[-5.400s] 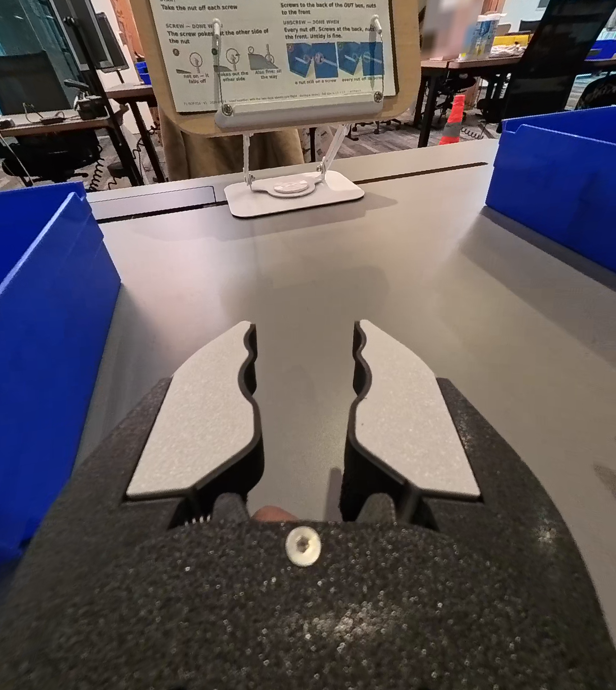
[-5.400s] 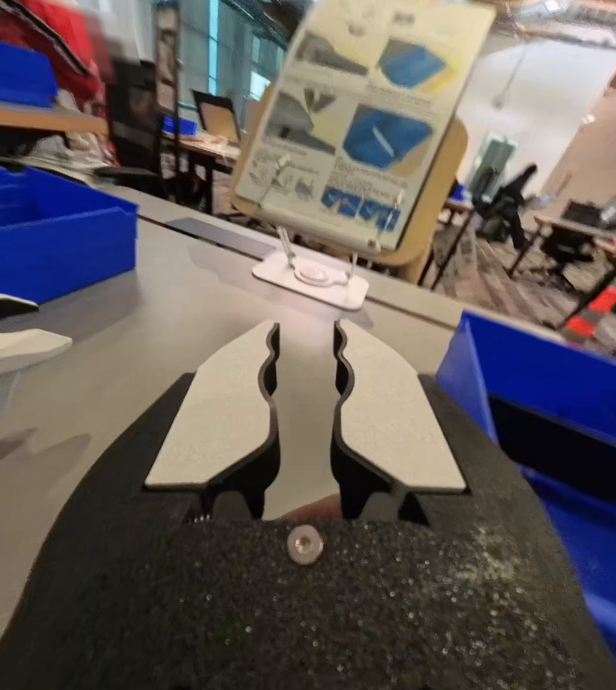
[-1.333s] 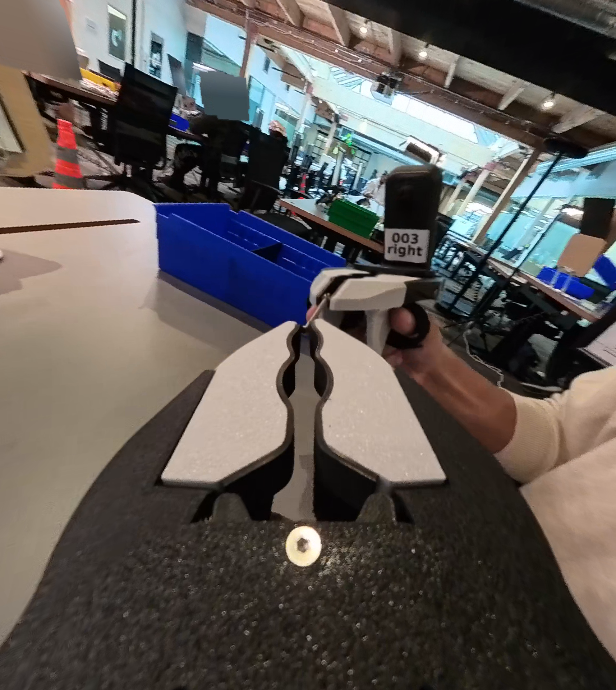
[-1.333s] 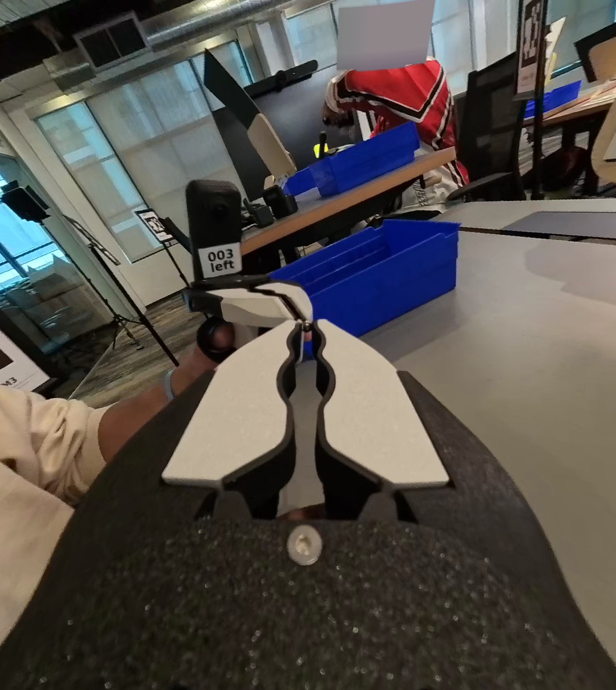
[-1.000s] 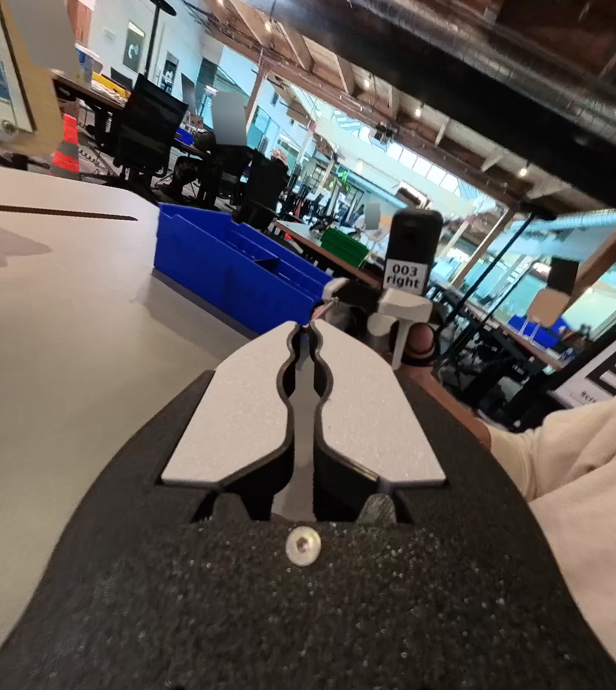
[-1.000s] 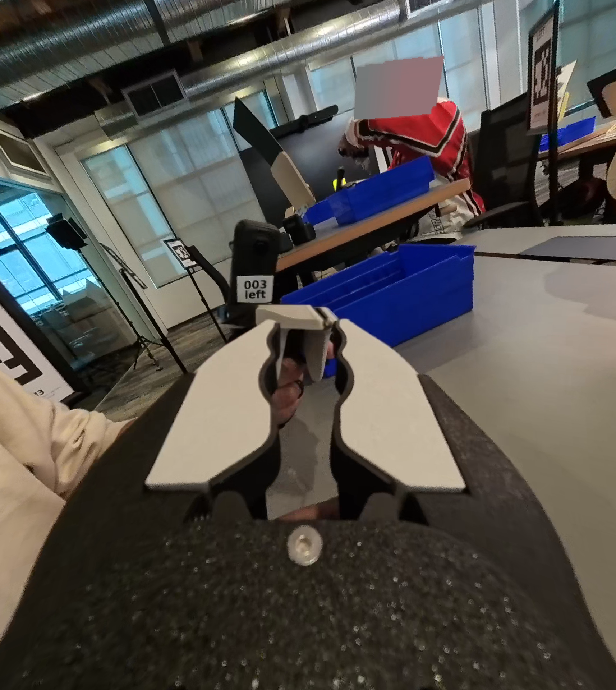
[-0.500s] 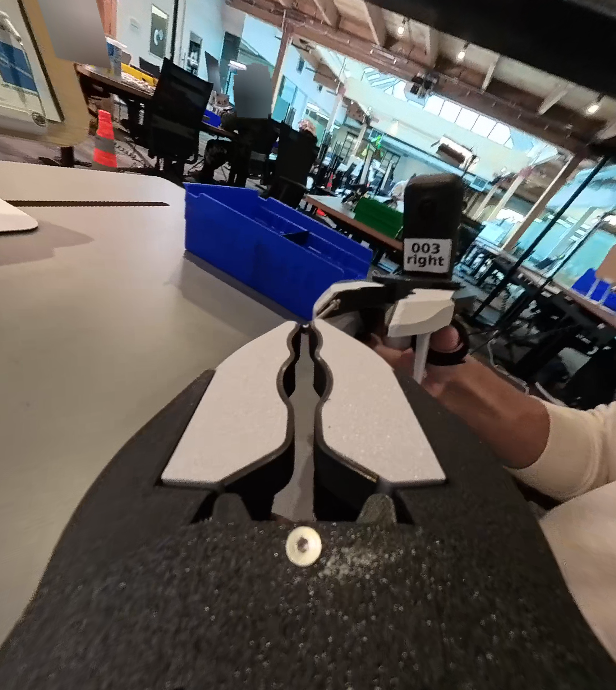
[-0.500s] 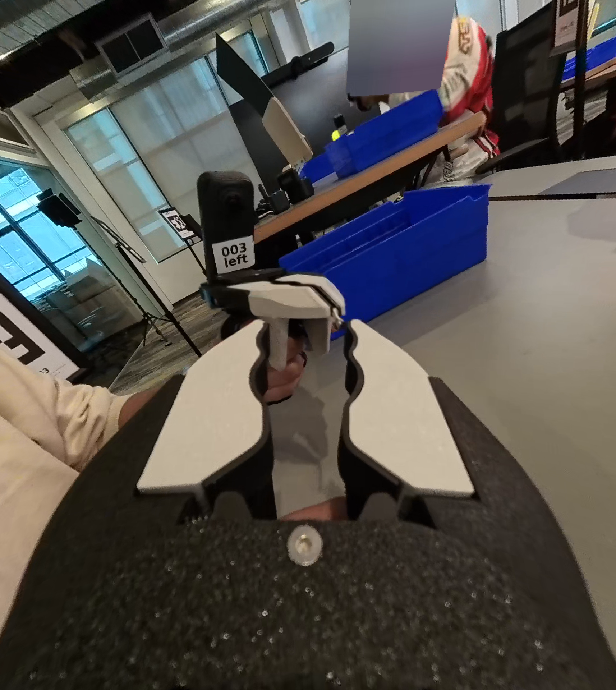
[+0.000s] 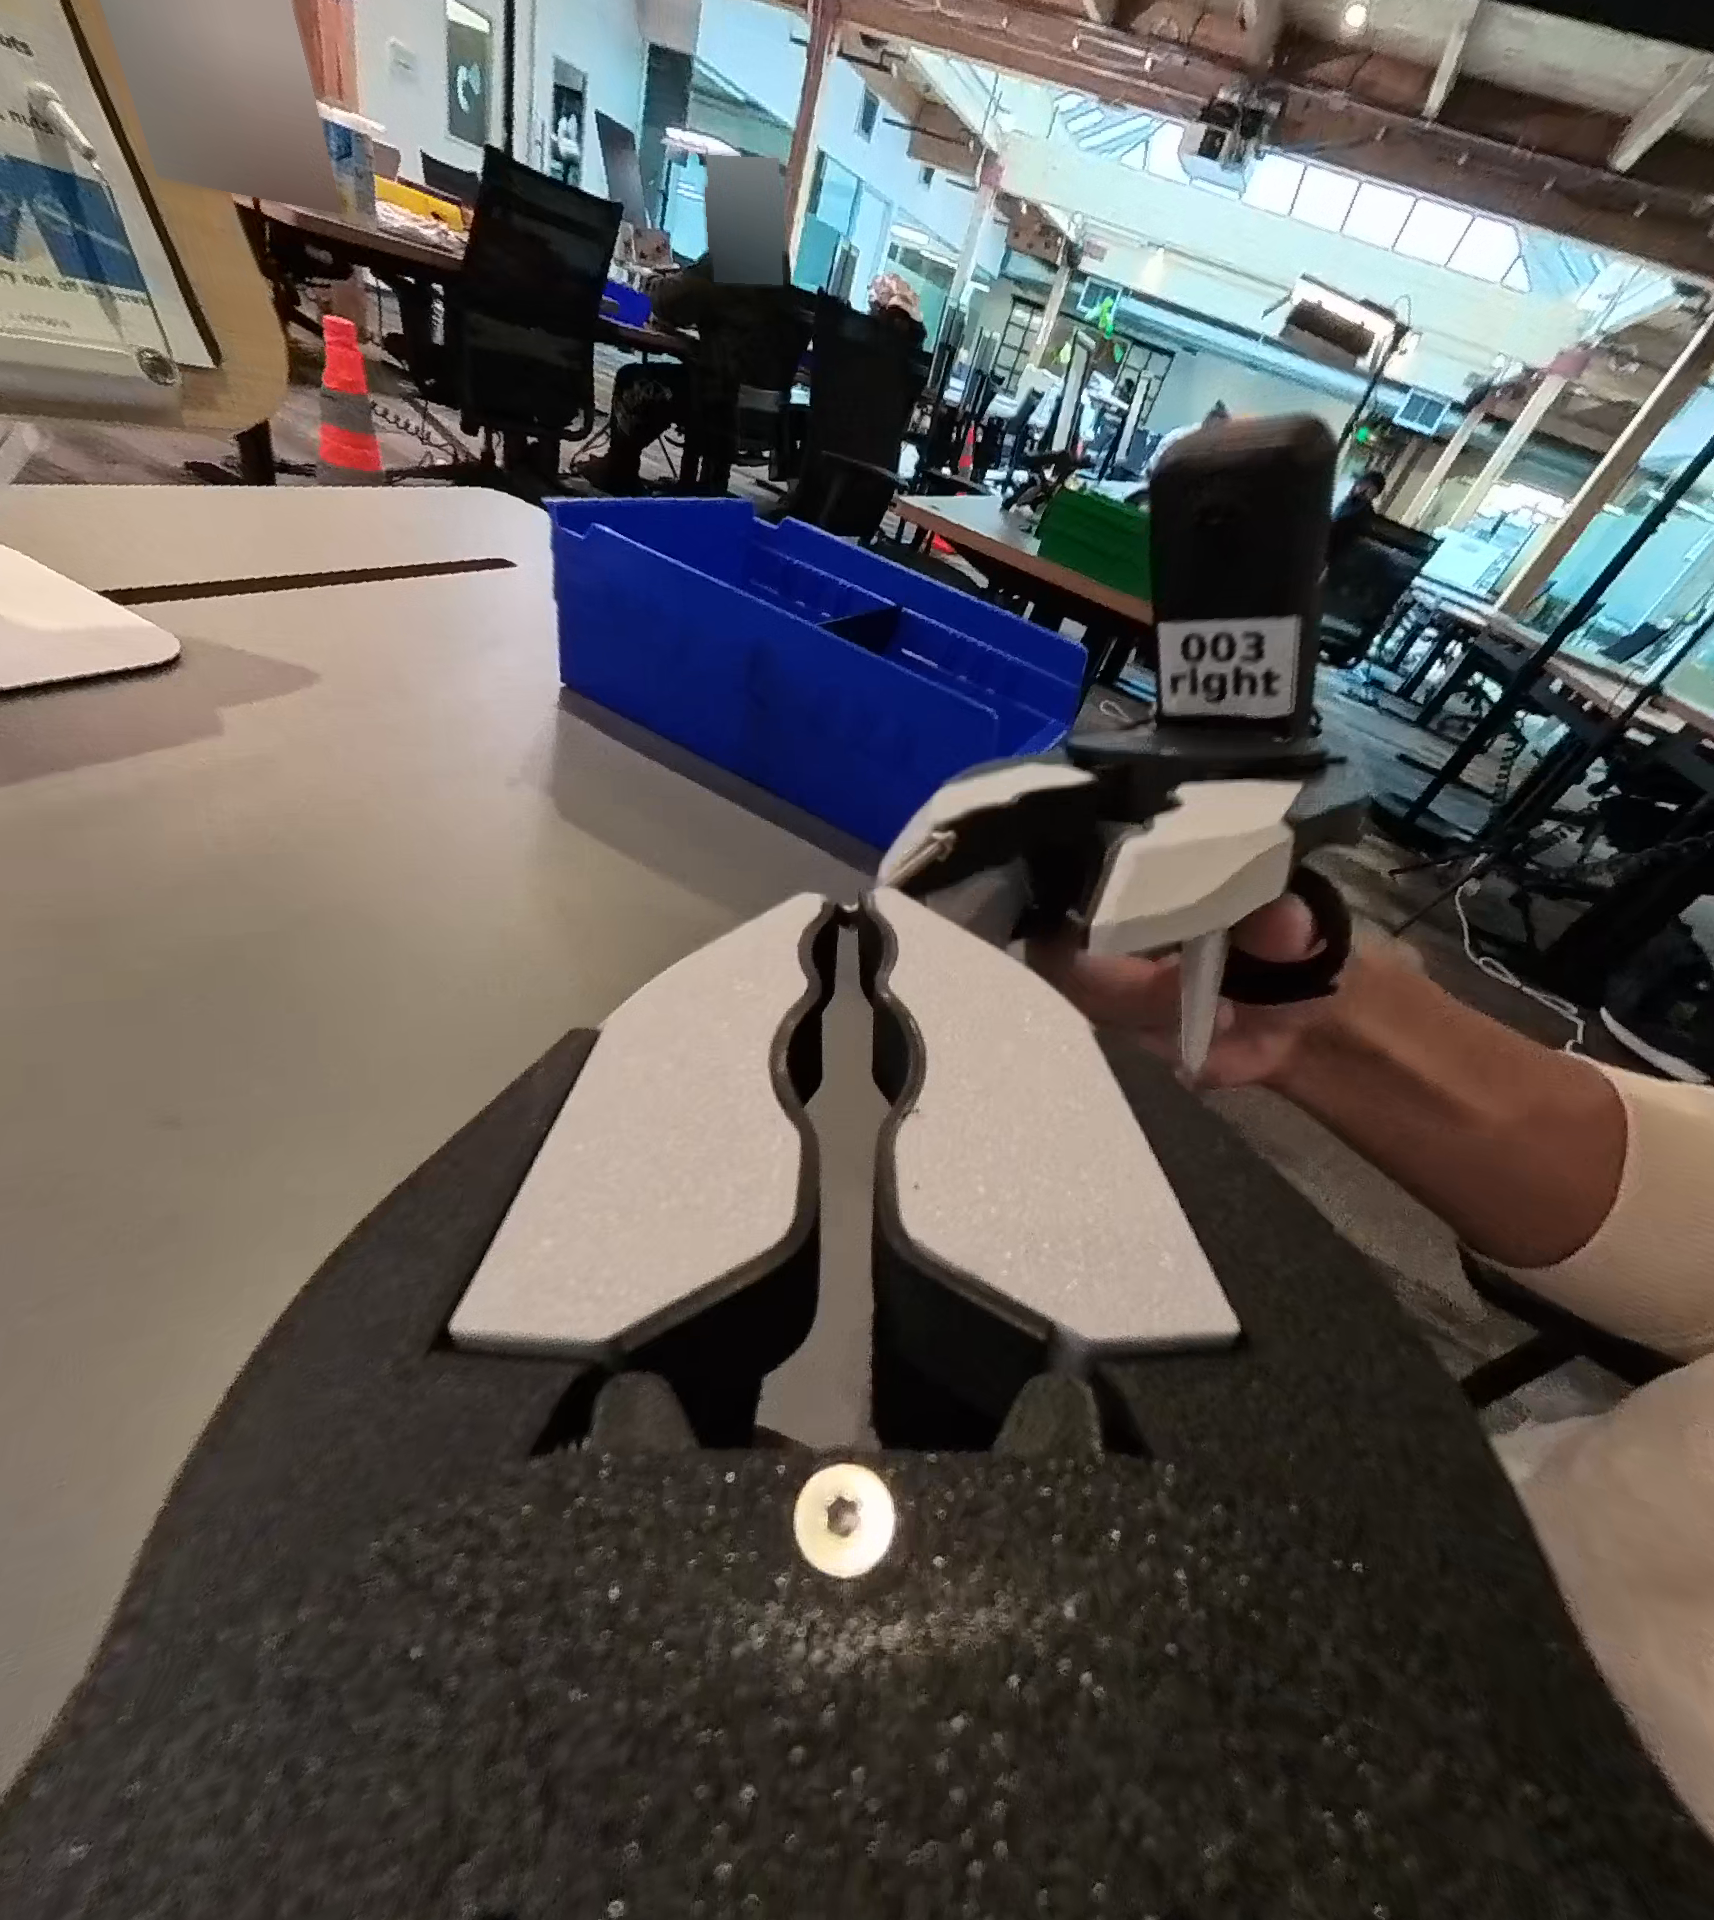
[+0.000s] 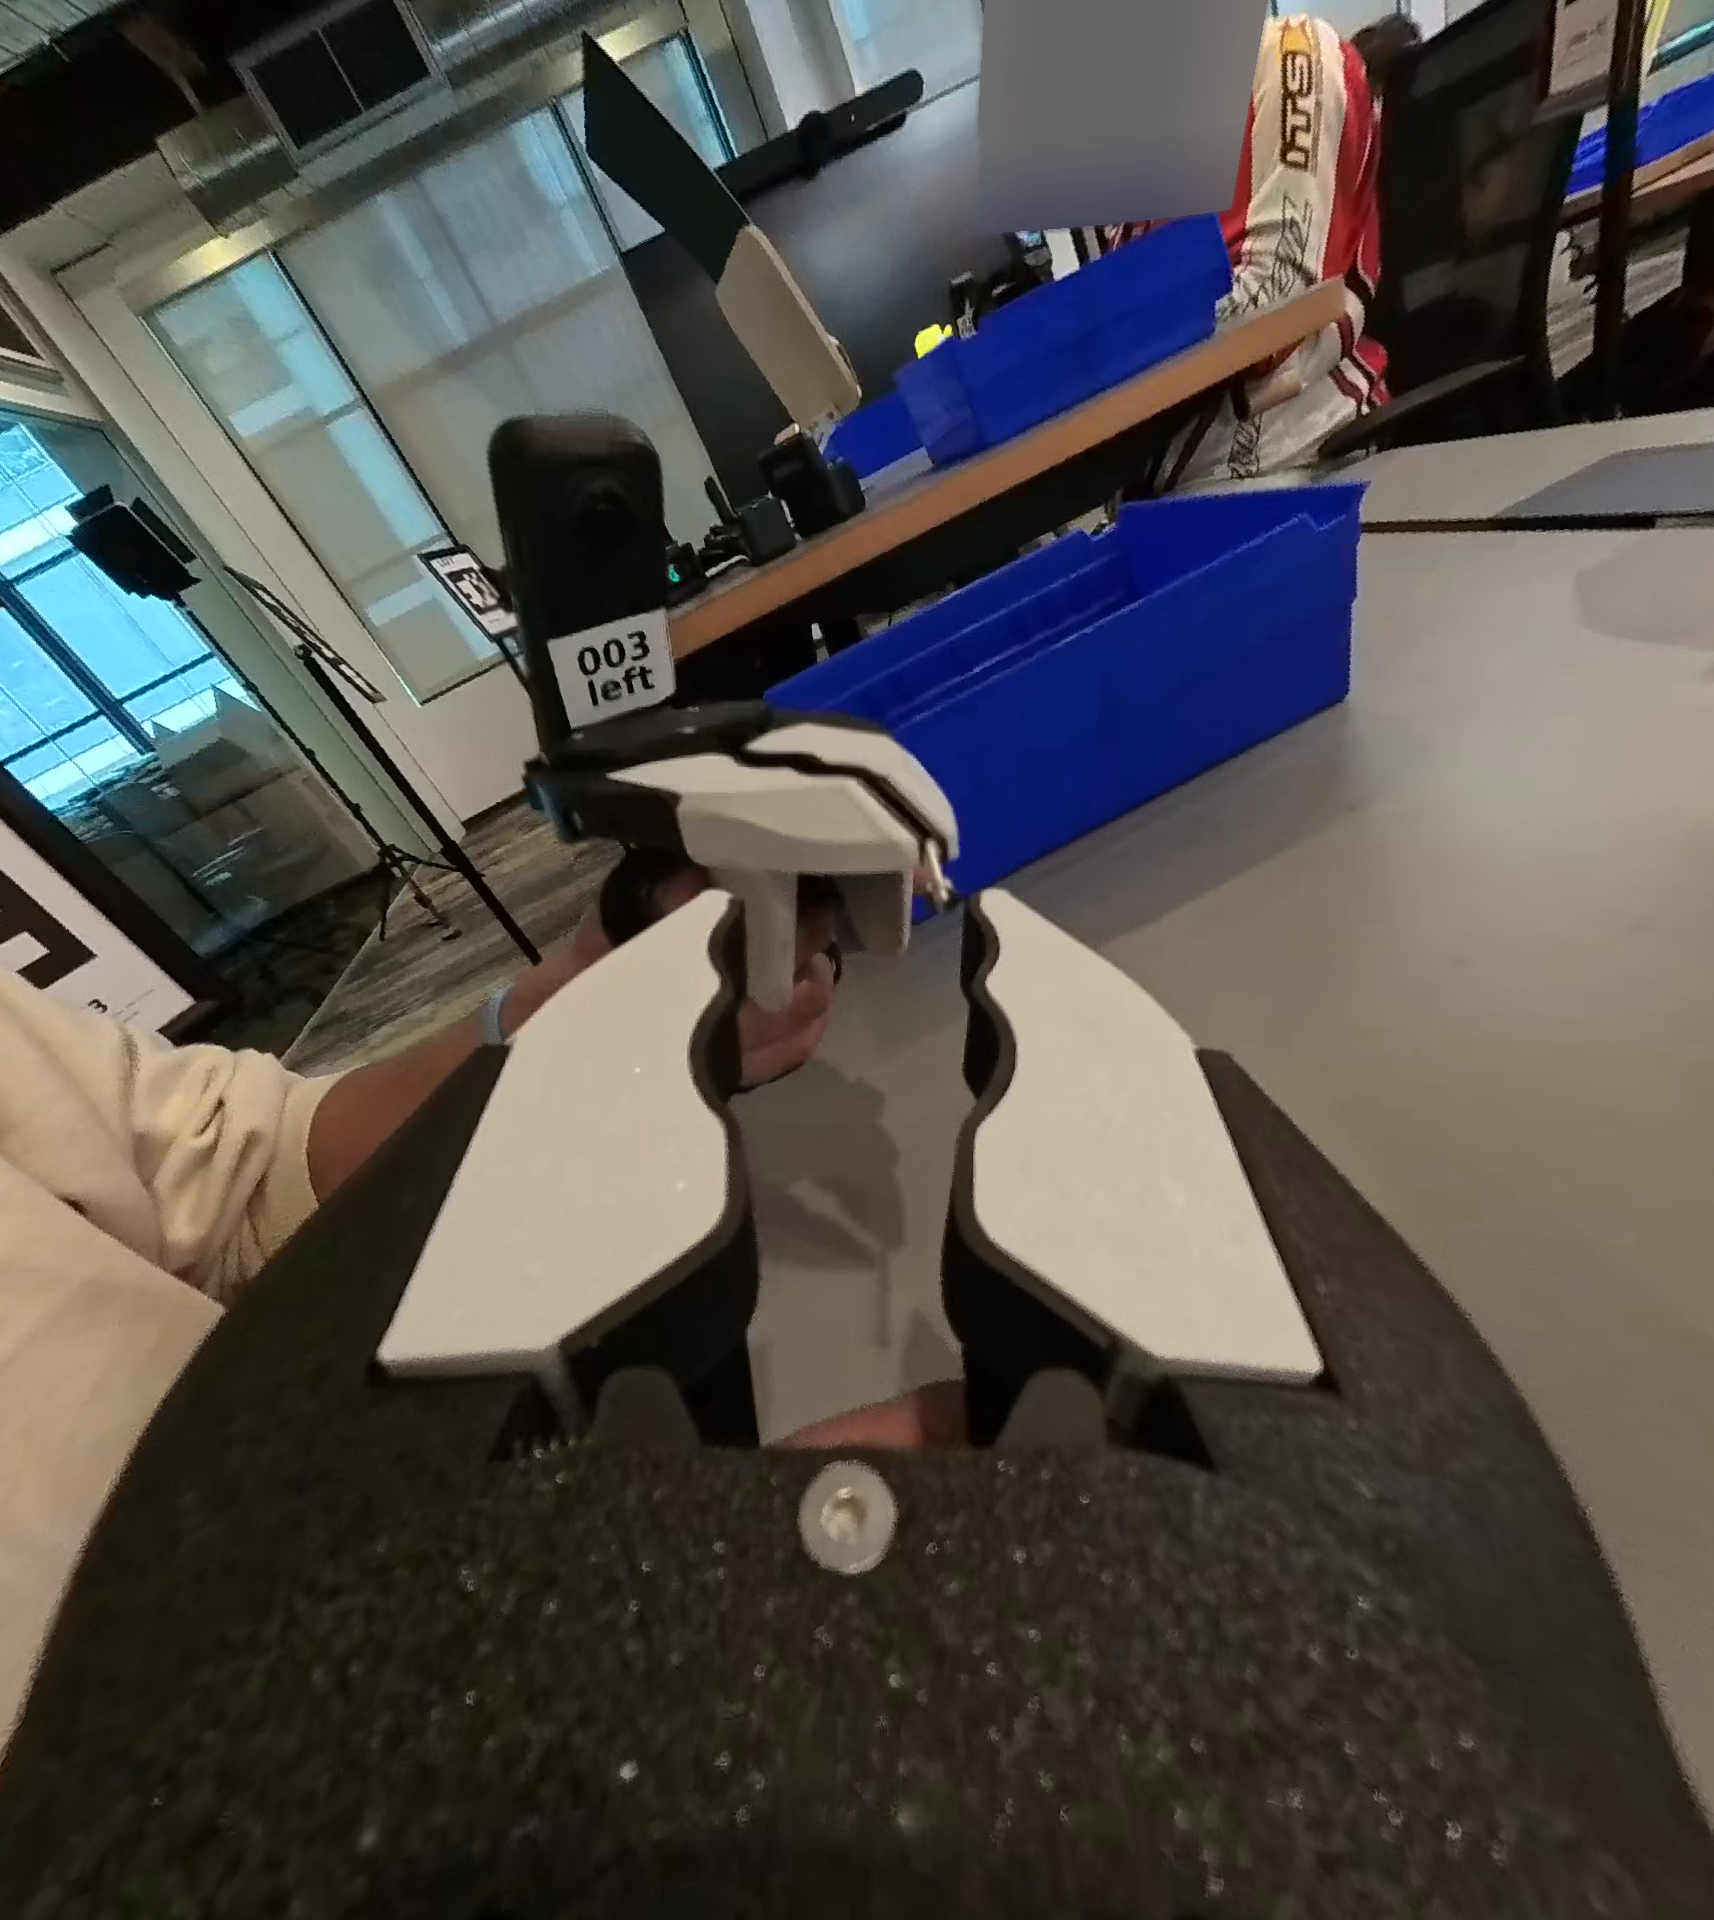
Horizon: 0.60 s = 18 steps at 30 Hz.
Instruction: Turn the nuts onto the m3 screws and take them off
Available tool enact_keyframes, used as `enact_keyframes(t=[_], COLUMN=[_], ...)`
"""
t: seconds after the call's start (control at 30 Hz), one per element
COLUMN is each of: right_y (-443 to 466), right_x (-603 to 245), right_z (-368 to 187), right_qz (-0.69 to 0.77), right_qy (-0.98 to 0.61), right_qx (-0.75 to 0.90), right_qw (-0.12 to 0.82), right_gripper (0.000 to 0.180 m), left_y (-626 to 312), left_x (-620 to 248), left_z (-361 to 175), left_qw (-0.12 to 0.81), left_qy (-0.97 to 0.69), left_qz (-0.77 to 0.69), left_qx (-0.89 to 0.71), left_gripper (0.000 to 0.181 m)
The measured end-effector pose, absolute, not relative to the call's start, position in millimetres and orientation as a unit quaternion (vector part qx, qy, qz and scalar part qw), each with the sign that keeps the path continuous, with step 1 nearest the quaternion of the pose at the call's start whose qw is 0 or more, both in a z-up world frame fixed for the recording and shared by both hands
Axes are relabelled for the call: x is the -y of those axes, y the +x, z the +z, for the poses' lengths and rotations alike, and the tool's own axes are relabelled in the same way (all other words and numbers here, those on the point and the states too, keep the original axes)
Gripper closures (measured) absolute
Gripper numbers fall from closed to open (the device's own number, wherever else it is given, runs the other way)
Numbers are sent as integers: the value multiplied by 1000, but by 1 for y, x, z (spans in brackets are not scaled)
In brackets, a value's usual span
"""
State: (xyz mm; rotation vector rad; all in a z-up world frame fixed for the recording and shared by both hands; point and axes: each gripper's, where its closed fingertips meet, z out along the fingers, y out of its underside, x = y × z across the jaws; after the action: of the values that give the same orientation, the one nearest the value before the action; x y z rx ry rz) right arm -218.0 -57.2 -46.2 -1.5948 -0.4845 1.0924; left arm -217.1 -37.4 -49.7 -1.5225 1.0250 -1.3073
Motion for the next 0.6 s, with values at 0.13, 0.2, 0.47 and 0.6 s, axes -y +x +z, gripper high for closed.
enact_keyframes(t=[0.13, 0.2, 0.47, 0.6], right_y=[-212, -210, -213, -208], right_x=[55, 56, 60, 59], right_z=[-37, -36, -48, -35], right_qz=[449, 447, 450, 452], right_qy=[-668, -668, -679, -666], right_qx=[209, 211, 211, 209], right_qw=[555, 556, 541, 556], right_gripper=[141, 141, 141, 142], left_y=[-216, -216, -214, -213], left_x=[37, 36, 38, 37], left_z=[-55, -55, -56, -63], left_qw=[427, 426, 430, 428], left_qy=[-614, -615, -614, -620], left_qz=[-519, -521, -513, -503], left_qx=[-413, -412, -419, -424], left_gripper=[177, 177, 177, 178])
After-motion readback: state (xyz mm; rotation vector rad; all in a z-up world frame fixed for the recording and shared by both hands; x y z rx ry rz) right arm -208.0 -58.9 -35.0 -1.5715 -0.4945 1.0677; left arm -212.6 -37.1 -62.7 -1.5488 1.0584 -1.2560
